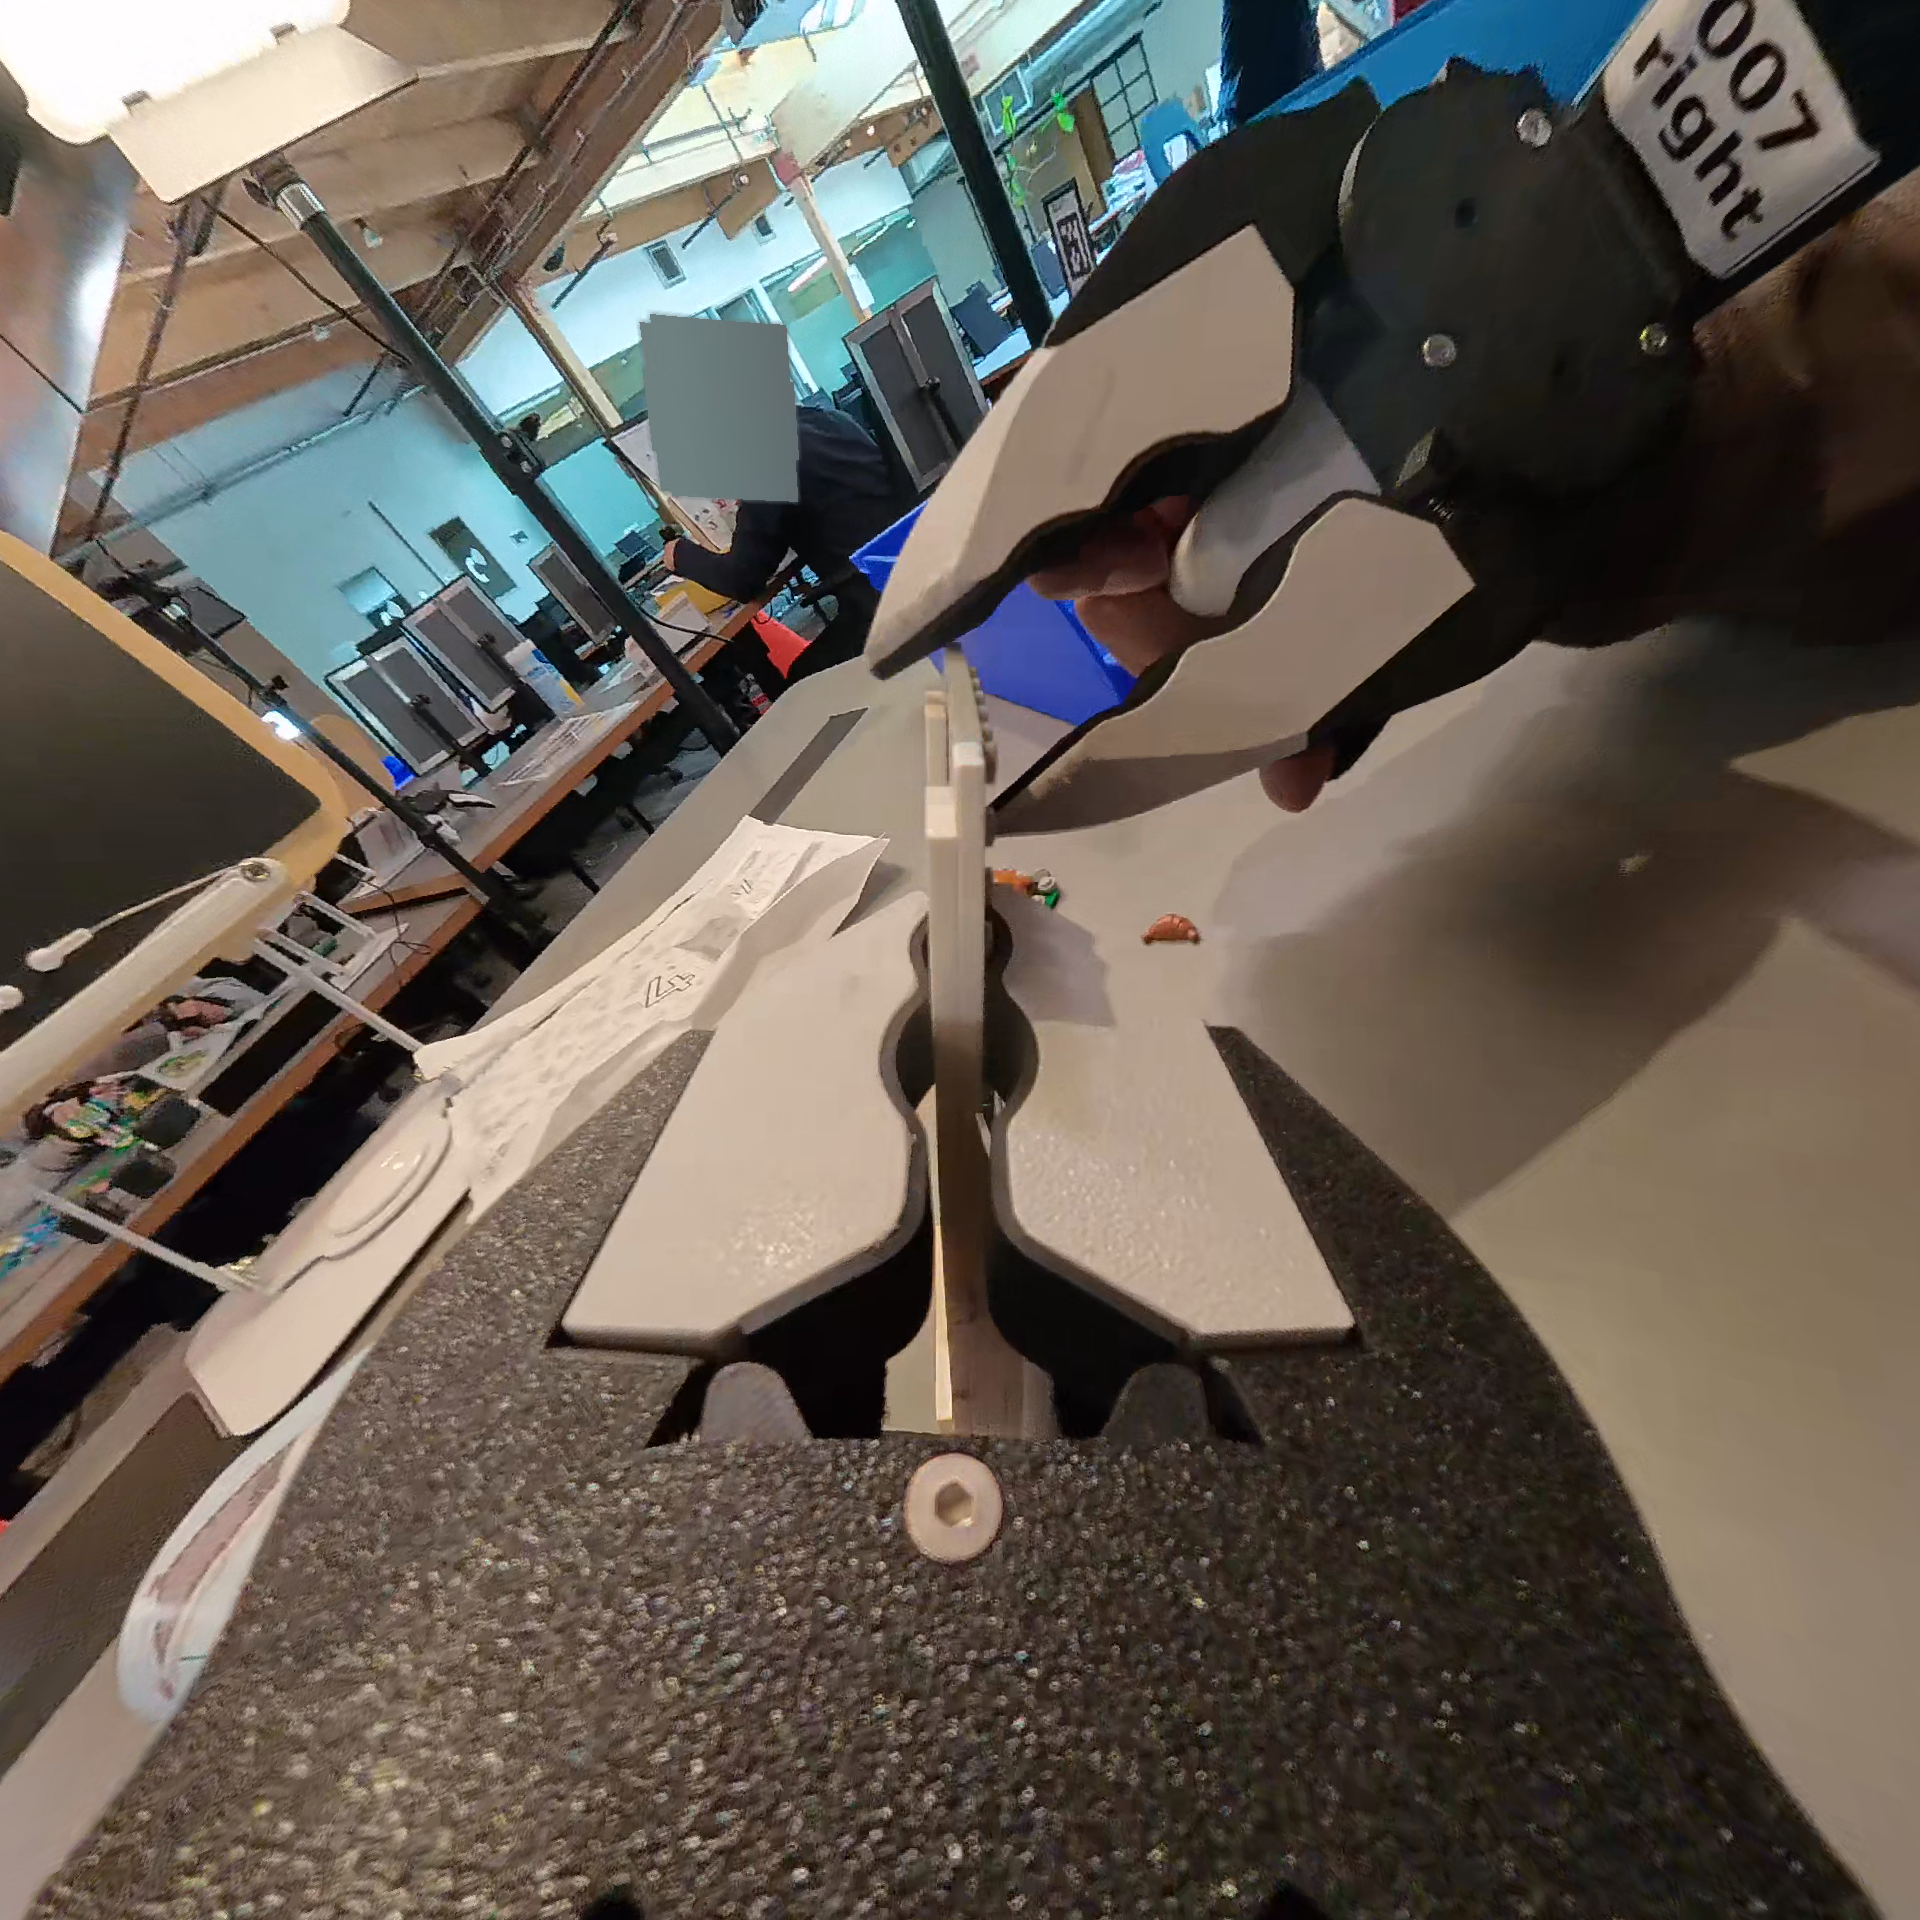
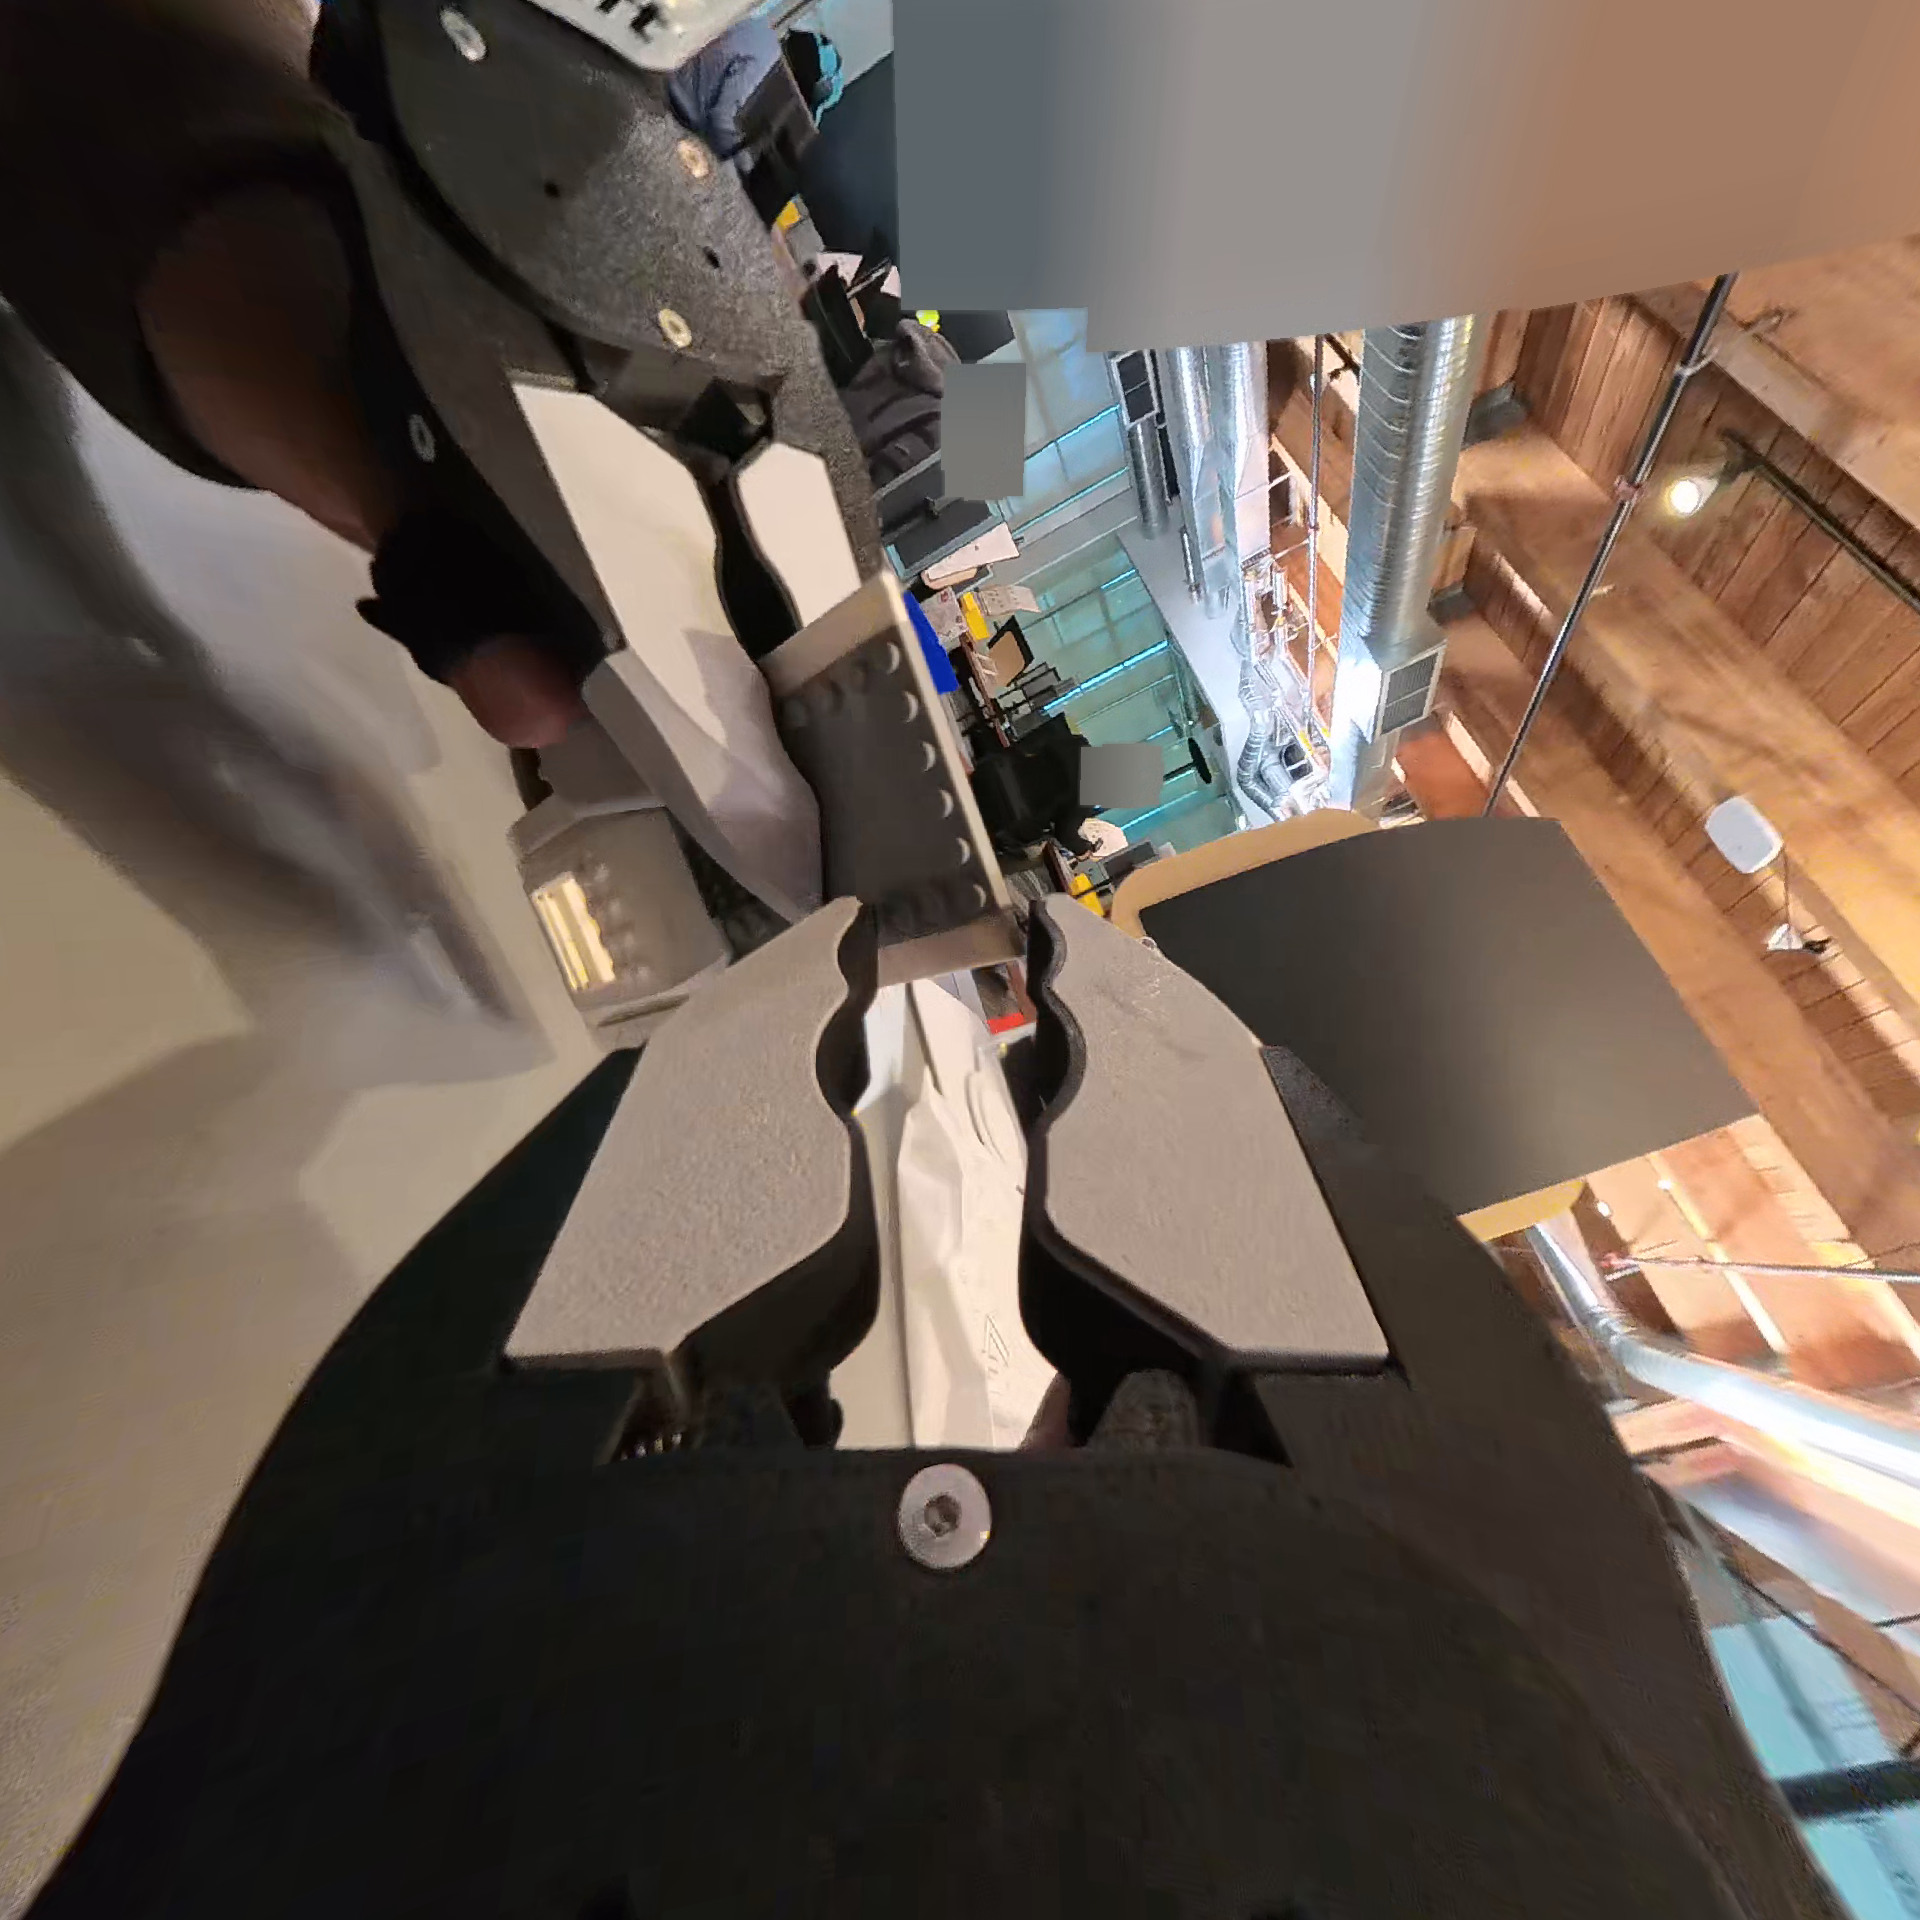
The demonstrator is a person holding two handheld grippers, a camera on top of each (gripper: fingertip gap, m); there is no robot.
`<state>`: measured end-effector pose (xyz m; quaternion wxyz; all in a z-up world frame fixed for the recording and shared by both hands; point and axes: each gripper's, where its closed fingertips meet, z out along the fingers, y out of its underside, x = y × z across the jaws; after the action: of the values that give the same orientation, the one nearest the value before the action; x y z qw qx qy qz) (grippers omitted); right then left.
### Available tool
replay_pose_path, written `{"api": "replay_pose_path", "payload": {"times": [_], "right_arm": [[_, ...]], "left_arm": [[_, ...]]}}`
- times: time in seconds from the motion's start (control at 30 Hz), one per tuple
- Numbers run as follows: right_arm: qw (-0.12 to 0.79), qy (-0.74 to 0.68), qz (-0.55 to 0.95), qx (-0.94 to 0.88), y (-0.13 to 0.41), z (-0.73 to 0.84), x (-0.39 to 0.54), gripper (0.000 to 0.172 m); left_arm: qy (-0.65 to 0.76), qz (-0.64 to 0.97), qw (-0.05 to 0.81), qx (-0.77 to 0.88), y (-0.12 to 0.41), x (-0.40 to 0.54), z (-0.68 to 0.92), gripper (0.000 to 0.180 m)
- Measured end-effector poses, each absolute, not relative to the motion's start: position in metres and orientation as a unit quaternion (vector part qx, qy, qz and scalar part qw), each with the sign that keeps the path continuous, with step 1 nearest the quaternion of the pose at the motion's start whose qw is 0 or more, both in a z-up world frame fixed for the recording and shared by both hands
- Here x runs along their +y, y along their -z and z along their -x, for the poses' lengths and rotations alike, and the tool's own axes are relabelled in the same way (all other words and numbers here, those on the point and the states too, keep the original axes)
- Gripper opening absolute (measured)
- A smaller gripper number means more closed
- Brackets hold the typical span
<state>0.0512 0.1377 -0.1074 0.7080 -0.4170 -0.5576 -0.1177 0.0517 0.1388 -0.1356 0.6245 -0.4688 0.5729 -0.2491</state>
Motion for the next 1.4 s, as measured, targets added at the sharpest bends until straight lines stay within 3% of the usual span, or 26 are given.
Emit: {"api": "replay_pose_path", "payload": {"times": [0.5,0.93,1.03,1.4], "right_arm": [[0.682,0.196,0.407,-0.575,0.118,-0.058,0.147,0.017],[0.676,0.193,0.422,-0.572,0.12,-0.06,0.148,0.015],[0.679,0.175,0.394,-0.594,0.124,-0.049,0.136,0.003],[0.678,0.204,0.444,-0.549,0.115,-0.068,0.155,0.002]], "left_arm": [[0.162,0.457,0.64,0.596,0.144,0.149,-0.049,0.005],[0.278,0.528,0.578,0.557,0.148,0.15,-0.049,0.005],[0.327,0.565,0.572,0.497,0.137,0.166,-0.041,0.004],[0.404,0.578,0.528,0.473,0.135,0.164,-0.041,0.004]]}}
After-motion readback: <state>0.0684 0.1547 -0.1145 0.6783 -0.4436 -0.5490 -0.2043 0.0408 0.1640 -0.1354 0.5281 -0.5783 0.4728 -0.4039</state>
